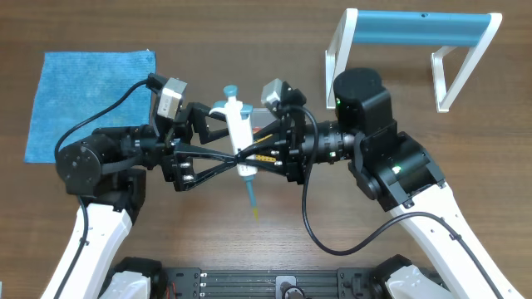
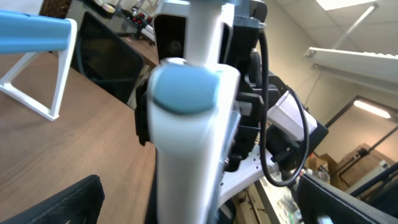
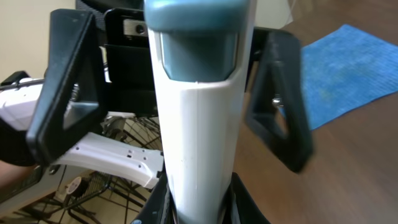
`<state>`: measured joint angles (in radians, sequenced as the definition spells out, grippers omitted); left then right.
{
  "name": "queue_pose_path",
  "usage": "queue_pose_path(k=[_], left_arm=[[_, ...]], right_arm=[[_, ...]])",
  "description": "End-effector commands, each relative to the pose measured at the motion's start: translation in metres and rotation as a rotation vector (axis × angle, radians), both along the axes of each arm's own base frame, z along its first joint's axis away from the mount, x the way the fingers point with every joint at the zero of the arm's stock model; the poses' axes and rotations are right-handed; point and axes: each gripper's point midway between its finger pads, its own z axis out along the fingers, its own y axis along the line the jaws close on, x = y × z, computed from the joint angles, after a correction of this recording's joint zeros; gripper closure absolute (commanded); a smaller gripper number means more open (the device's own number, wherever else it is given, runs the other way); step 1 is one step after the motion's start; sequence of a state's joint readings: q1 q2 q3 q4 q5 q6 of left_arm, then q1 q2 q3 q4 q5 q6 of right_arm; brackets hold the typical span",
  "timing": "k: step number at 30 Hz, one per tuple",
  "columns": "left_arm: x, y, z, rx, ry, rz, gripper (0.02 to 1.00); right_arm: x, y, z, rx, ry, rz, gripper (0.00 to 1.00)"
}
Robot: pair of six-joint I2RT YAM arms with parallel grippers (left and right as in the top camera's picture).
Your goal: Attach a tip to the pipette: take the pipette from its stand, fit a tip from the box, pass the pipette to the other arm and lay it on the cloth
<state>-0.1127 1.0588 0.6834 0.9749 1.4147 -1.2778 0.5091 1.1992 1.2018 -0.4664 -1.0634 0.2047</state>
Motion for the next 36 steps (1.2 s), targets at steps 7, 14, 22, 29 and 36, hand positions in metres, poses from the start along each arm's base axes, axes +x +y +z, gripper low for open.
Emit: queue_pose_path(k=[7,14,22,29,36], left_arm=[[0.007,-0.002,0.017,-0.051,-0.15,0.045,0.354],[0.012,-0.001,0.017,-0.06,-0.146,0.061,0.627],[0.012,-0.001,0.017,-0.062,-0.145,0.064,0.991],[0.014,-0.001,0.019,-0.071,-0.144,0.077,0.991],[0.016,0.001,0.019,-0.069,-0.145,0.086,0.993]], right_arm=[[-0.011,0.018,-0.006,-0.004,0.059,0.077,0.923],[-0.011,0.019,-0.007,-0.005,0.058,0.084,0.923],[-0.012,0.022,-0.004,0.008,0.034,0.091,0.919],[-0.011,0.022,-0.002,0.012,0.02,0.088,0.435],[-0.009,0.02,-0.002,0.013,0.019,0.081,0.242]])
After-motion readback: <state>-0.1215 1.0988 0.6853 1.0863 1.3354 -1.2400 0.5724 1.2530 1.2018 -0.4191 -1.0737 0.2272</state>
